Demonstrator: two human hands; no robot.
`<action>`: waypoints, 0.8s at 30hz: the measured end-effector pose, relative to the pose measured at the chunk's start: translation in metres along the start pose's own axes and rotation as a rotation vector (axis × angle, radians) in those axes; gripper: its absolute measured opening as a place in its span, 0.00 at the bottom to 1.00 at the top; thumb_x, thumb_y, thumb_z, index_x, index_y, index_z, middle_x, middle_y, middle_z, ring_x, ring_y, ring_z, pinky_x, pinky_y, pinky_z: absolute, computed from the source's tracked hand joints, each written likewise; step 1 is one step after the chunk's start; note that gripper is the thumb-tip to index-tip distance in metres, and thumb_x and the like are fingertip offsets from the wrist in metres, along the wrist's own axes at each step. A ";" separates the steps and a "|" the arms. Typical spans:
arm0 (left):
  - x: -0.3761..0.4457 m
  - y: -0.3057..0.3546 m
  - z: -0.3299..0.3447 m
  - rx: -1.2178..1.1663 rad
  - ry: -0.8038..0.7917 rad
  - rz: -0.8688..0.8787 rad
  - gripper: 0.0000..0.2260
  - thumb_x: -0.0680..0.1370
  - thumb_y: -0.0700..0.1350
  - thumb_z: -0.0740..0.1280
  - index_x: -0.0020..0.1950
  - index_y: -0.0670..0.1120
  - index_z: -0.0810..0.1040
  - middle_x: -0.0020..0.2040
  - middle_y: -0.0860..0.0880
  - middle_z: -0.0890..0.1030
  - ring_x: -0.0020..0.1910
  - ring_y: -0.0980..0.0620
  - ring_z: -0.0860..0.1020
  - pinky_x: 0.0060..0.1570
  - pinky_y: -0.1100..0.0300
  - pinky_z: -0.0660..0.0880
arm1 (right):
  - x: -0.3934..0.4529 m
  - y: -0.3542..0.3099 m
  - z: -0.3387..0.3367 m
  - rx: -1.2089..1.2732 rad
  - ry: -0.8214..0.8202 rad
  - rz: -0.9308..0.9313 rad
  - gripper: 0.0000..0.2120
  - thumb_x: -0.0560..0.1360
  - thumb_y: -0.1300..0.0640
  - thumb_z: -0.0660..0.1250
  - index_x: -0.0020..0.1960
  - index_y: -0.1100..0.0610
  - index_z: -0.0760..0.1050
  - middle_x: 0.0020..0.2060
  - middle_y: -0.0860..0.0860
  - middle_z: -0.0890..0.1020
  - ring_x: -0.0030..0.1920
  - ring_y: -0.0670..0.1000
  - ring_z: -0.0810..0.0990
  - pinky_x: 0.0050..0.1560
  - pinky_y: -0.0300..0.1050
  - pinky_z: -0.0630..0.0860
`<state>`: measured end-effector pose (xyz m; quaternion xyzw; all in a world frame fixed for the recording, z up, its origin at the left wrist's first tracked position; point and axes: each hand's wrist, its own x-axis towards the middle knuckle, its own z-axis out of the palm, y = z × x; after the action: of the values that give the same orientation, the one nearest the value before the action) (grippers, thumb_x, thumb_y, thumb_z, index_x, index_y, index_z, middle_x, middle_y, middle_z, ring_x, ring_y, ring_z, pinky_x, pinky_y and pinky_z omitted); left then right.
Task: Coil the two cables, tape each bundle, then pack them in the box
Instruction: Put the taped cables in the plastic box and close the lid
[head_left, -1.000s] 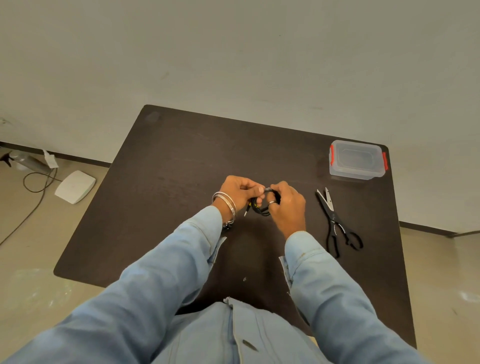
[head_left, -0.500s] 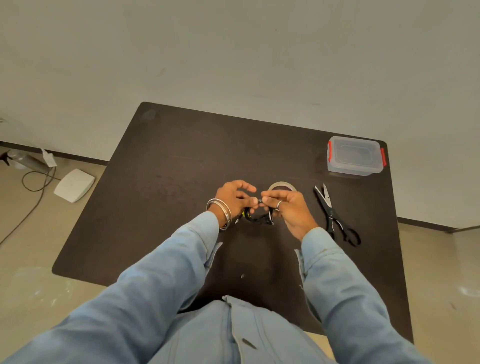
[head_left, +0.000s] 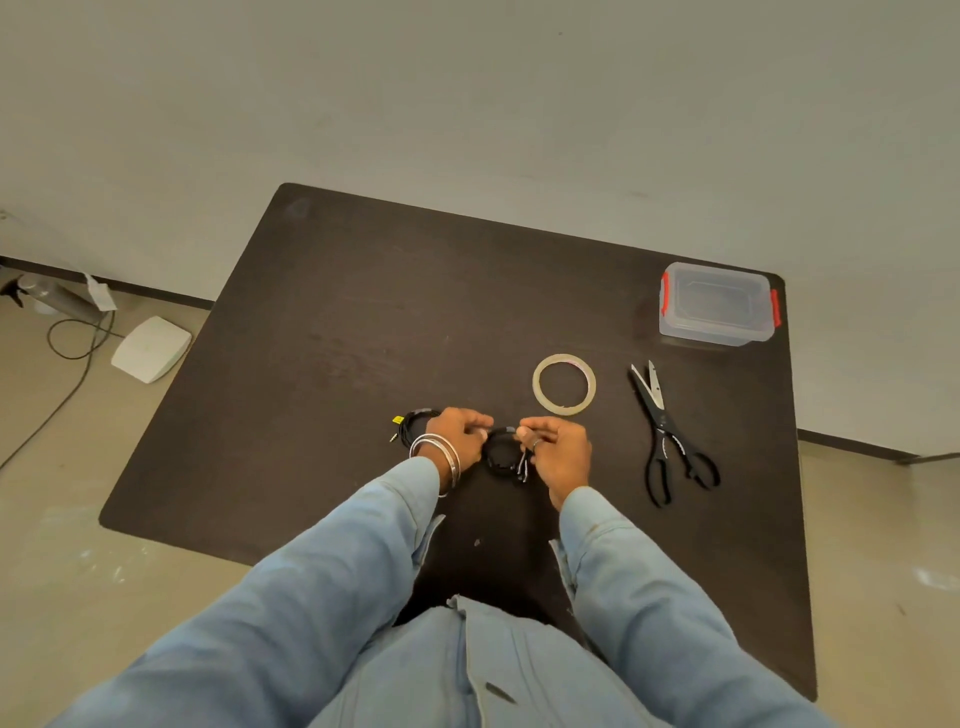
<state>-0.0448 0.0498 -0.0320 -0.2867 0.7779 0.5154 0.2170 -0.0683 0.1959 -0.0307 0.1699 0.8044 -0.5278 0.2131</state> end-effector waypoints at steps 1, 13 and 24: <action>0.002 -0.005 0.003 -0.023 0.011 -0.011 0.13 0.78 0.36 0.61 0.59 0.46 0.79 0.55 0.44 0.82 0.56 0.46 0.79 0.59 0.49 0.76 | 0.001 0.002 0.000 -0.047 0.001 -0.012 0.06 0.73 0.63 0.71 0.49 0.57 0.83 0.42 0.51 0.85 0.45 0.49 0.82 0.54 0.52 0.80; 0.005 0.007 0.009 0.028 0.253 0.015 0.13 0.77 0.35 0.59 0.50 0.46 0.83 0.50 0.44 0.83 0.49 0.45 0.81 0.57 0.51 0.77 | 0.022 0.013 -0.031 -0.183 -0.075 -0.109 0.07 0.75 0.66 0.67 0.49 0.58 0.82 0.42 0.54 0.84 0.44 0.51 0.82 0.51 0.46 0.80; 0.052 0.140 0.073 -0.357 0.033 0.000 0.08 0.79 0.36 0.61 0.53 0.38 0.79 0.39 0.45 0.82 0.35 0.52 0.80 0.32 0.66 0.78 | 0.110 -0.021 -0.191 0.203 0.393 -0.035 0.11 0.71 0.66 0.66 0.40 0.52 0.81 0.35 0.54 0.83 0.35 0.52 0.79 0.45 0.51 0.80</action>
<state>-0.1739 0.1489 0.0024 -0.3292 0.6773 0.6406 0.1498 -0.2036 0.3687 -0.0045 0.2762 0.7761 -0.5664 0.0249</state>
